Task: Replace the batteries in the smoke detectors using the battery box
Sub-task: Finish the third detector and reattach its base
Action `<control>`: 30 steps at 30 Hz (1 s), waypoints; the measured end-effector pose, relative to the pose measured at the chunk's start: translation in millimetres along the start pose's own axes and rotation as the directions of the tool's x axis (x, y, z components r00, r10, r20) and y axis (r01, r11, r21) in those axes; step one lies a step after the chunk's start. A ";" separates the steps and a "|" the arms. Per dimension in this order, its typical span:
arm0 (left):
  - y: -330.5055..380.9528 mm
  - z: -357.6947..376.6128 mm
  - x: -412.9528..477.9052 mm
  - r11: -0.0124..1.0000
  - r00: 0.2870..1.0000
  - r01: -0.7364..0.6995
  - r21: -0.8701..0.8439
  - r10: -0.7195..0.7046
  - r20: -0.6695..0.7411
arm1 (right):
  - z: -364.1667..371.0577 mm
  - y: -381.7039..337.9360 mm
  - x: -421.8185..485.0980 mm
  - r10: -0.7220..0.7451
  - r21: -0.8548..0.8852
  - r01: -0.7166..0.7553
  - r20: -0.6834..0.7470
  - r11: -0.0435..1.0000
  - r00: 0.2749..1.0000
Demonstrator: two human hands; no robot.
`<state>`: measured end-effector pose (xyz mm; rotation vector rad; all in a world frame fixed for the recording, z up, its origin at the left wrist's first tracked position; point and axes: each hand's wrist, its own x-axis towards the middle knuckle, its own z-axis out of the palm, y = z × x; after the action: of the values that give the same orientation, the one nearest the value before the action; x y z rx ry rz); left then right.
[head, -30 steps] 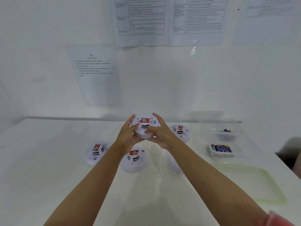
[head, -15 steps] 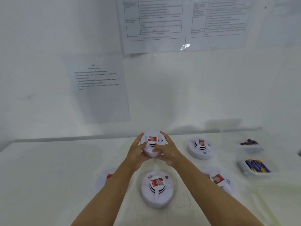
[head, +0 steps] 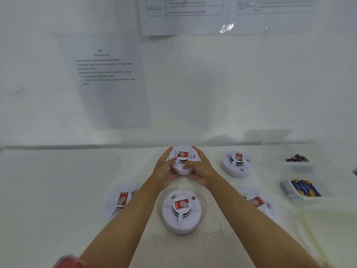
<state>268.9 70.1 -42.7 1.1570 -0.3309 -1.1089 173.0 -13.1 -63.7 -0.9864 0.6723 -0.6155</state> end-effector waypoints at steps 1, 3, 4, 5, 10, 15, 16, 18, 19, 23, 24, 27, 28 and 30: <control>-0.5 0.2 0.3 1.000 1.000 0.001 0.010 -0.001 0.000 | -0.6 0.4 -0.4 0.000 0.005 0.000 0.002 1.000 1.000; -2.0 0.6 0.7 1.000 1.000 0.001 0.029 -0.001 0.003 | -2.5 1.0 -0.2 0.006 0.010 -0.006 -0.008 1.000 1.000; -2.6 0.7 1.2 0.999 1.000 -0.001 0.035 0.001 0.002 | -3.4 1.1 0.4 0.009 0.011 -0.009 -0.015 1.000 1.000; -3.2 0.6 1.6 0.999 1.000 -0.002 0.035 0.002 -0.001 | -4.1 1.1 0.8 0.014 0.015 -0.014 -0.017 1.000 1.000; -3.9 0.2 2.0 0.999 1.000 -0.009 0.038 0.009 -0.009 | -4.5 2.3 1.7 0.016 0.011 -0.016 -0.016 1.000 1.000; -4.2 -0.4 1.7 0.998 1.000 -0.017 0.054 0.018 -0.018 | -1.3 1.4 0.5 0.008 -0.016 -0.008 -0.021 1.000 1.000; -3.9 -0.1 1.1 0.998 1.000 -0.018 0.053 0.020 -0.019 | -1.0 1.5 0.4 0.004 -0.024 -0.004 -0.017 1.000 1.000; -3.7 0.3 0.8 0.999 1.000 -0.018 0.045 0.019 -0.022 | -1.4 1.6 0.2 0.003 -0.034 -0.004 -0.015 0.999 1.000; -3.8 0.2 1.1 0.999 1.000 -0.015 0.039 0.016 -0.026 | -1.8 1.8 0.6 0.001 -0.037 -0.002 -0.018 0.999 1.000; -2.2 0.9 0.9 0.998 1.000 -0.009 0.054 0.010 -0.018 | -0.7 -1.1 -1.3 0.020 -0.135 -0.019 0.006 0.991 1.000; -1.2 1.1 0.7 0.999 1.000 -0.005 0.049 0.005 -0.016 | 0.3 -4.0 -2.2 0.029 -0.155 -0.028 0.002 0.988 1.000; -2.0 -2.3 6.8 0.998 1.000 0.001 0.067 0.000 -0.010 | 0.4 -11.7 -1.1 0.050 -0.251 -0.066 -0.068 0.966 0.996; -2.7 -2.9 9.1 0.996 1.000 -0.002 0.095 0.002 -0.003 | 1.0 -14.2 -1.8 0.061 -0.307 -0.083 -0.080 0.948 0.995; -5.4 -2.9 12.0 0.984 1.000 -0.014 0.176 0.013 0.006 | -2.0 -14.5 1.6 0.067 -0.380 -0.098 -0.093 0.920 0.993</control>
<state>273.8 61.9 -52.2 1.3065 -0.4467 -1.0868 170.2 -21.5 -51.8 -1.2958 0.9232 -0.4563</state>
